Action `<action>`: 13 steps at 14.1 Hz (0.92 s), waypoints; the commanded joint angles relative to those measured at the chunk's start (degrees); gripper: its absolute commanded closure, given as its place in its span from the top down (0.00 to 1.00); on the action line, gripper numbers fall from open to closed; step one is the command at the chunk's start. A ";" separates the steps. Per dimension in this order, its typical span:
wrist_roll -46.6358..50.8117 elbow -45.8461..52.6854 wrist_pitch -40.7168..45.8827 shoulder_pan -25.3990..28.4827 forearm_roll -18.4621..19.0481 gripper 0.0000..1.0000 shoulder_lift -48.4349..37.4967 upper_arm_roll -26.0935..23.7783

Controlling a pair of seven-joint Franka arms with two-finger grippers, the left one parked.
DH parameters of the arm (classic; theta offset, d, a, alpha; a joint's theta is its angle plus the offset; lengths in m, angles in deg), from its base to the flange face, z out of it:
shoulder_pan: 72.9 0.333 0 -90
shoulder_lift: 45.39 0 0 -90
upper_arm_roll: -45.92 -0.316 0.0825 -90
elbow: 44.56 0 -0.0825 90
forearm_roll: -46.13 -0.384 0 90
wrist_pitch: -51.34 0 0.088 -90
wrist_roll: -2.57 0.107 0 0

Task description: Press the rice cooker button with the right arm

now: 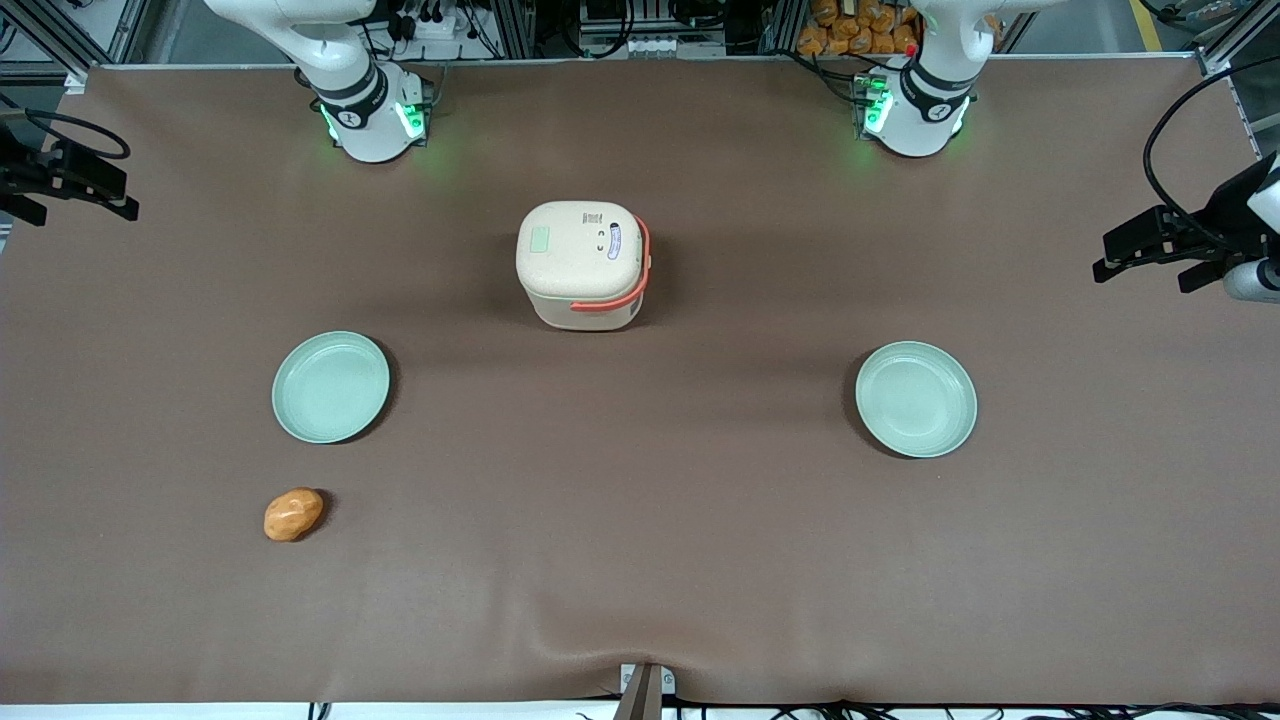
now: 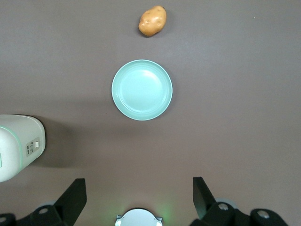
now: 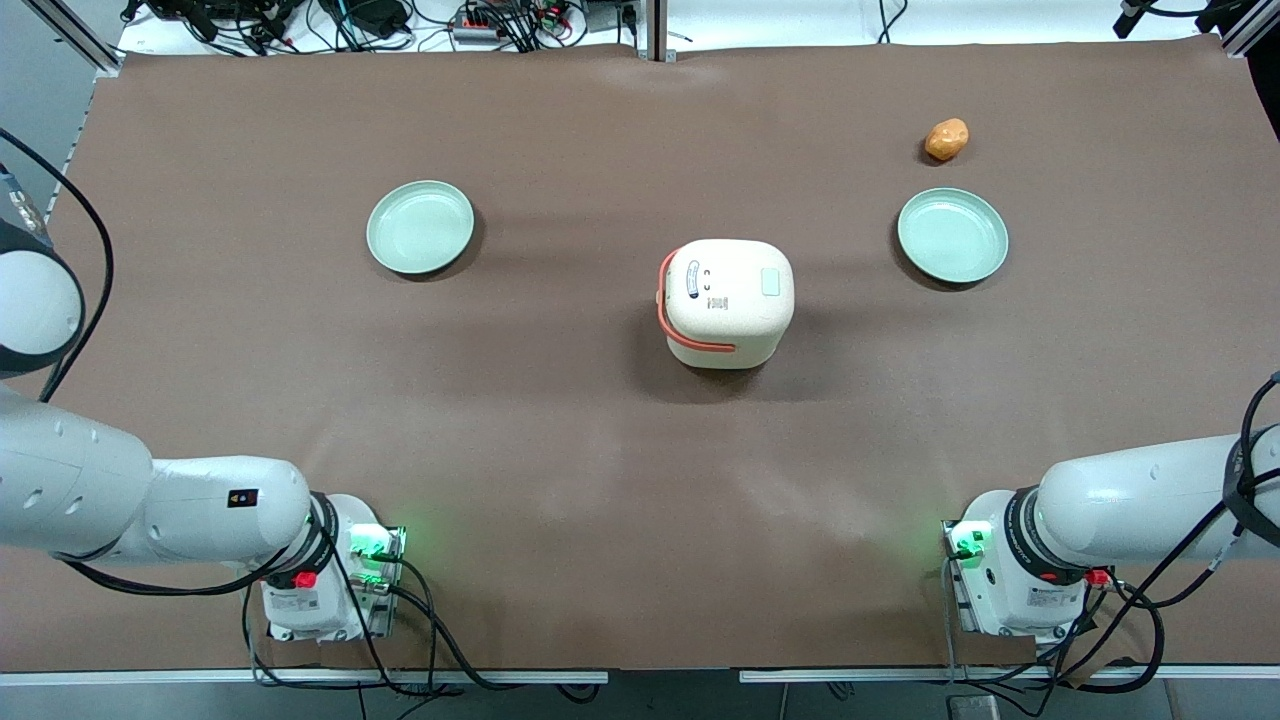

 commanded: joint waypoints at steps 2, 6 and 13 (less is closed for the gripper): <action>0.77 2.06 1.49 0.16 0.31 1.00 0.90 -0.08; 0.85 2.85 3.25 1.73 -4.58 1.00 2.83 -0.08; 13.94 -0.91 2.64 19.65 -6.01 1.00 6.08 -0.08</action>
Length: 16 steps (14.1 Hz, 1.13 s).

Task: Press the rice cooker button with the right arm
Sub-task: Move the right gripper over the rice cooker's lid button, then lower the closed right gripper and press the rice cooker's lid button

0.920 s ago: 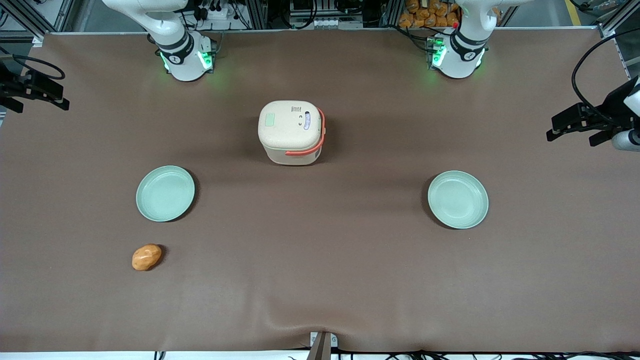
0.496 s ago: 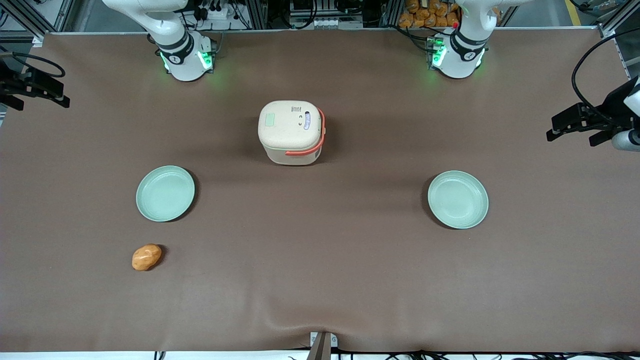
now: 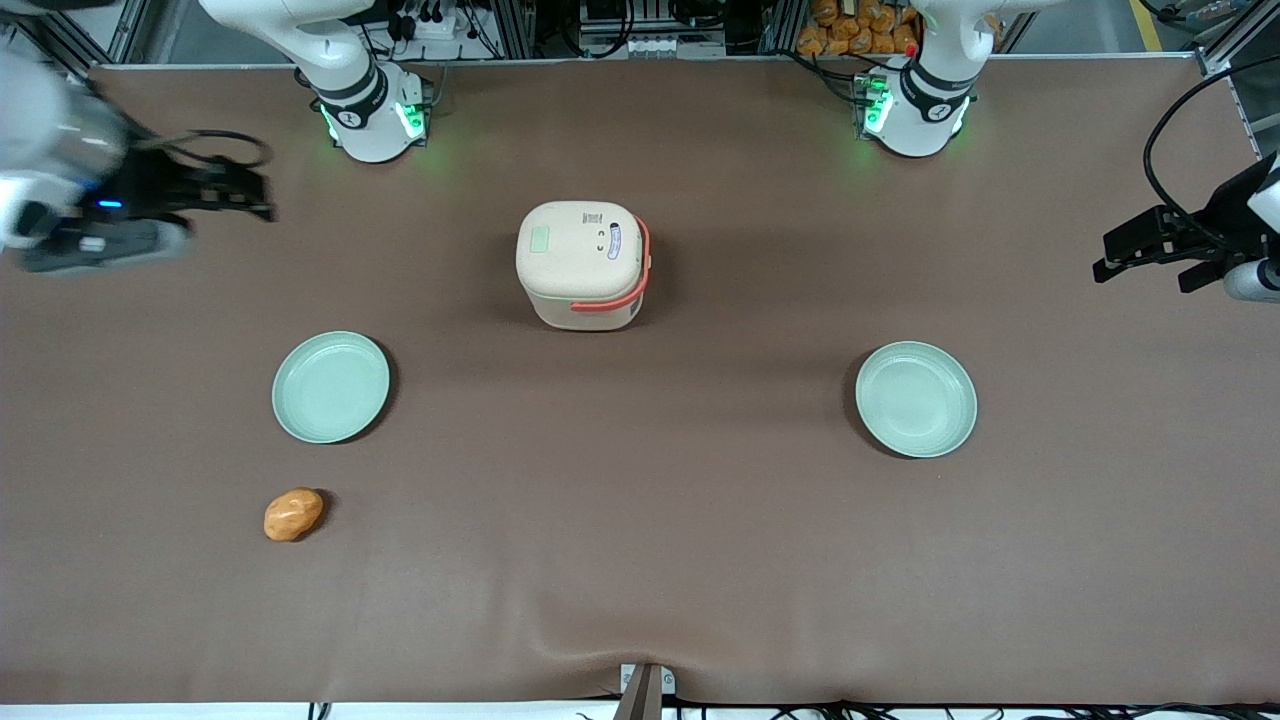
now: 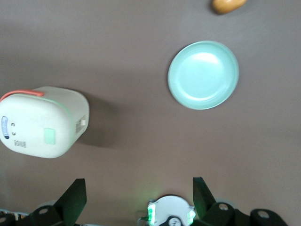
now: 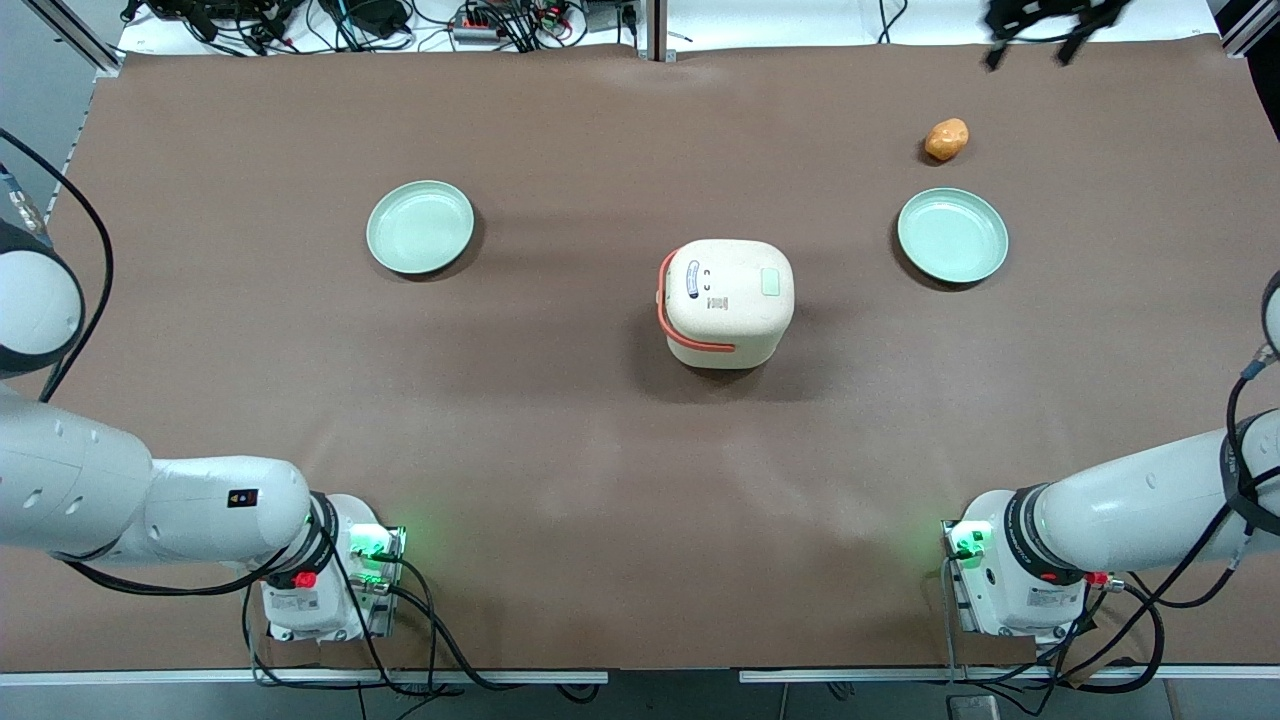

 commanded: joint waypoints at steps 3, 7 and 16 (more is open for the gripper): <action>9.58 -5.56 -5.59 11.67 -0.31 1.00 1.60 0.61; 21.62 -9.44 -12.01 21.95 -0.31 1.00 4.85 0.61; 30.09 -12.85 -18.52 28.83 -0.14 0.00 10.31 0.70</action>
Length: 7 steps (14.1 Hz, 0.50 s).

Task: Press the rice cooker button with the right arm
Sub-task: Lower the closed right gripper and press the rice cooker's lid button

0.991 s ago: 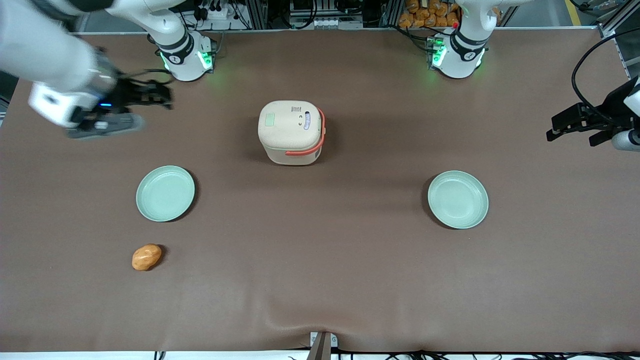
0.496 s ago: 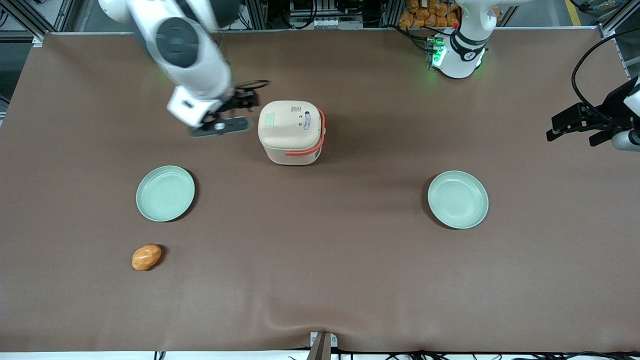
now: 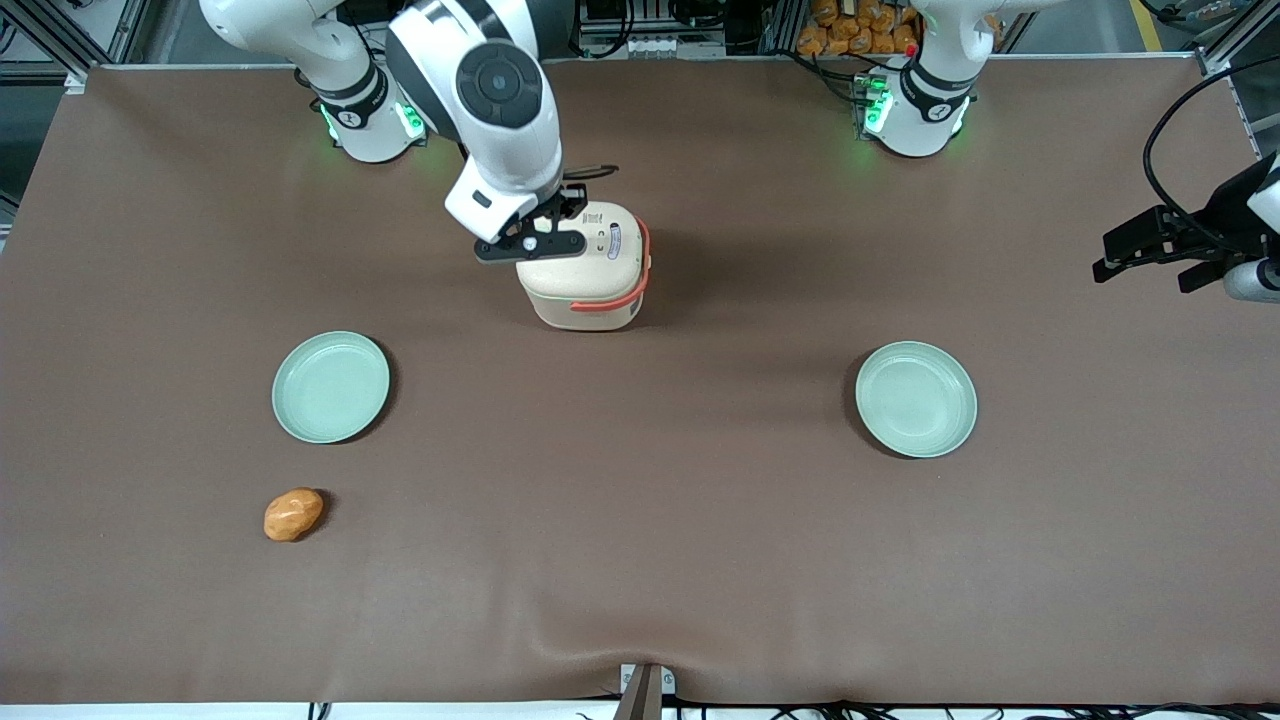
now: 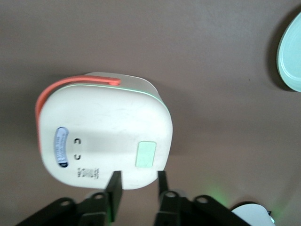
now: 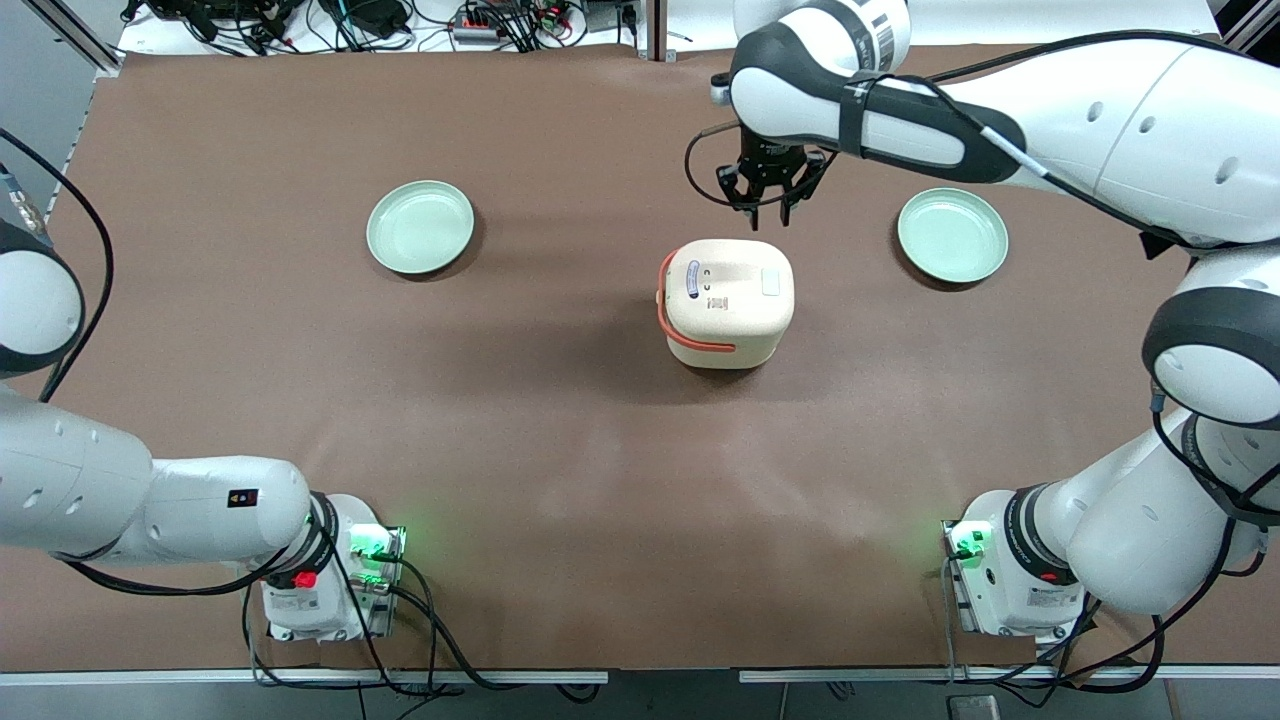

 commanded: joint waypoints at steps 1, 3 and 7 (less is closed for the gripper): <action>0.53 -3.68 -0.55 0.43 -0.12 0.00 0.09 0.34; 0.44 -4.04 -0.64 0.43 -0.03 0.00 0.35 0.34; 0.44 -6.32 -1.96 0.96 0.06 0.00 0.80 0.34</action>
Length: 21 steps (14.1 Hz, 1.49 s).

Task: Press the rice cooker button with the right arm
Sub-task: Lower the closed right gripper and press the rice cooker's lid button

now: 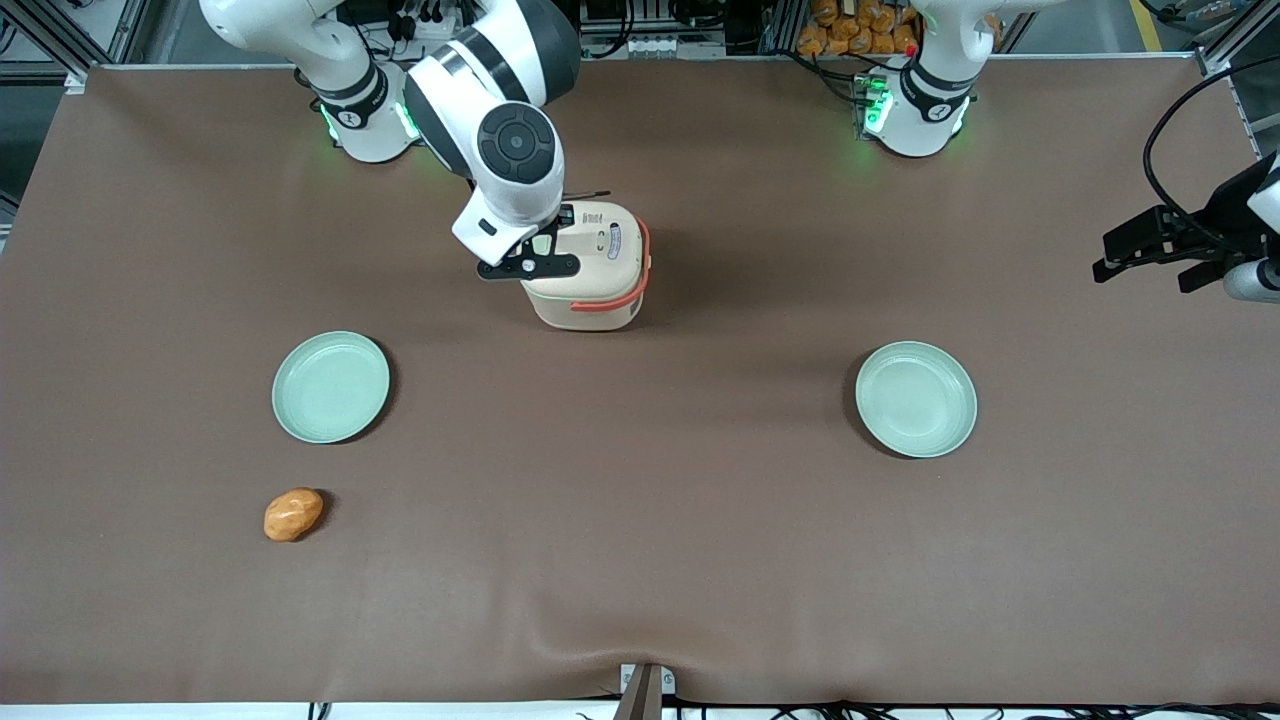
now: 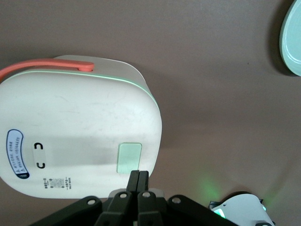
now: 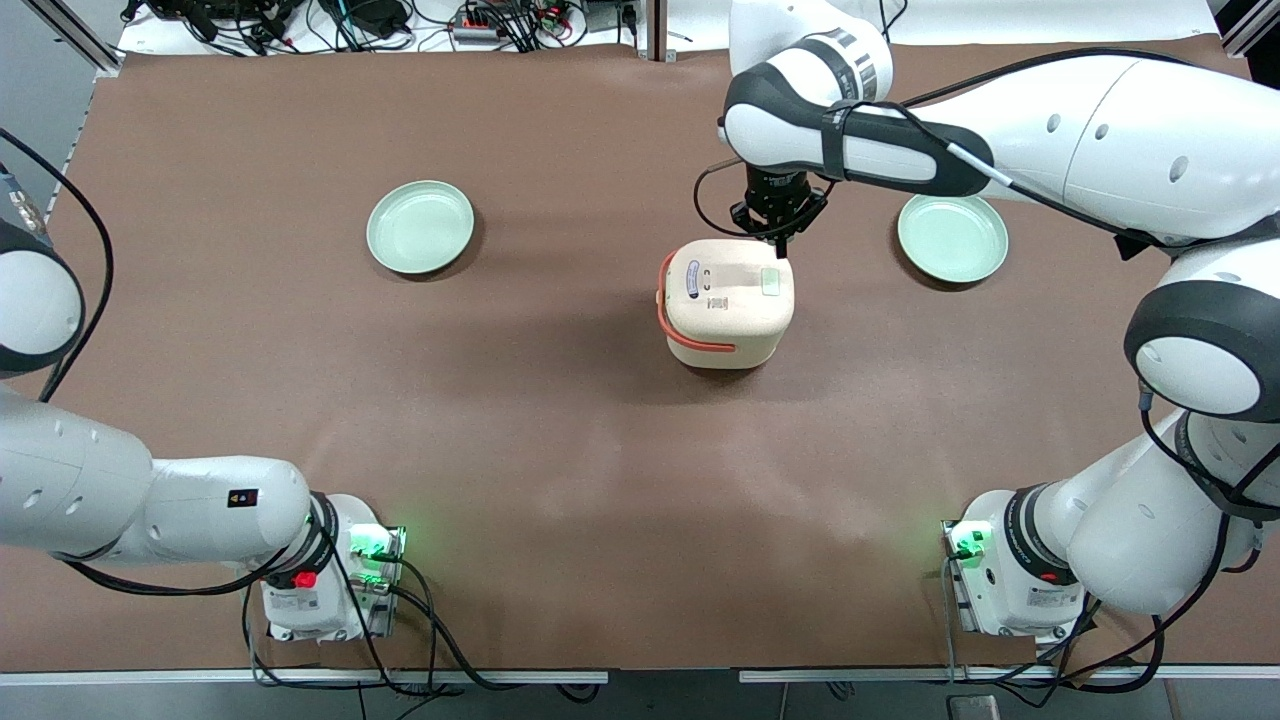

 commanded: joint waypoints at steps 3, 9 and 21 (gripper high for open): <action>0.53 -4.37 -4.13 2.30 0.06 0.00 -0.52 0.30; 0.62 -5.34 -5.28 2.66 0.06 0.00 0.19 0.30; 2.81 -5.43 -6.86 2.57 0.41 0.00 3.18 0.39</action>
